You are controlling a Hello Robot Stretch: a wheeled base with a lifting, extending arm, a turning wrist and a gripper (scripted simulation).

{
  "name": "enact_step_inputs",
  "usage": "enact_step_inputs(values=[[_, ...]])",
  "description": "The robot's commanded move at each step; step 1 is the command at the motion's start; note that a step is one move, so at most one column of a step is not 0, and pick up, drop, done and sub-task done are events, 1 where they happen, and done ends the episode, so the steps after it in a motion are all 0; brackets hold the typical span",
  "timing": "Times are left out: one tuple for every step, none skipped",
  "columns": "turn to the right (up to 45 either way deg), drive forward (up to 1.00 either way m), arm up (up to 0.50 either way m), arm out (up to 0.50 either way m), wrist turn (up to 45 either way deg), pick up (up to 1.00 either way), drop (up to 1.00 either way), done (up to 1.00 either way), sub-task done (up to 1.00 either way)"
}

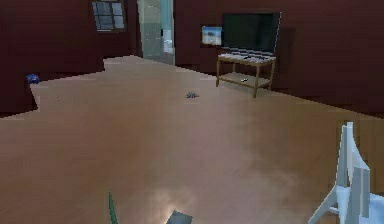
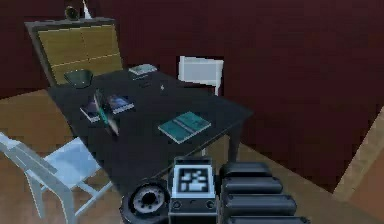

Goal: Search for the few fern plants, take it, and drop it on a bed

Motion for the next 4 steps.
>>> enact_step_inputs(values=[[24.0,0.0,0.0,0.0,0.0,0.0,0.0,0.0,0.0],[0.0,0.05,0.0,0.0,0.0,0.0,0.0,0.0,0.0],[-45.0,0.0,0.0,0.0,0.0,0.0,0.0,0.0,0.0],[-15.0,0.0,0.0,0.0,0.0,0.0,0.0,0.0,0.0]])
